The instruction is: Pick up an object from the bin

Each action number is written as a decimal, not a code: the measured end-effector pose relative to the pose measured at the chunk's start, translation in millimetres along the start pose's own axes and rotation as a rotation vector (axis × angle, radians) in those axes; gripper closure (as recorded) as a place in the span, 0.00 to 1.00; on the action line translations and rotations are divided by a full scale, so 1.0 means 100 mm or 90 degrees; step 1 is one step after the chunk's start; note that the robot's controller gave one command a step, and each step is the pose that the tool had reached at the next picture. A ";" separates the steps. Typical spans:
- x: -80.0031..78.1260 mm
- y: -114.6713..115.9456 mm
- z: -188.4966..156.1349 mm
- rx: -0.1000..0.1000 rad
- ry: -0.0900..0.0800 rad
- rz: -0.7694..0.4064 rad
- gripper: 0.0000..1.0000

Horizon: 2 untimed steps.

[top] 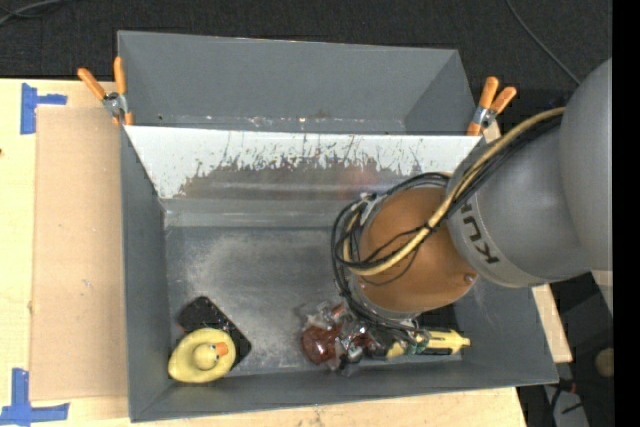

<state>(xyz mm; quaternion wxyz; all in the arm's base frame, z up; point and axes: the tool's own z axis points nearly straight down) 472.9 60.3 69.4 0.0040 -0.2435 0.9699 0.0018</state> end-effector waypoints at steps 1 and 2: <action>0.00 0.00 -0.02 0.000 0.000 0.001 1.00; 0.03 0.02 -0.19 -0.003 0.006 0.002 1.00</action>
Offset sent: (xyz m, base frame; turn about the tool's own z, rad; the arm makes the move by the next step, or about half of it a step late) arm -0.0003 0.0000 0.0660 0.0013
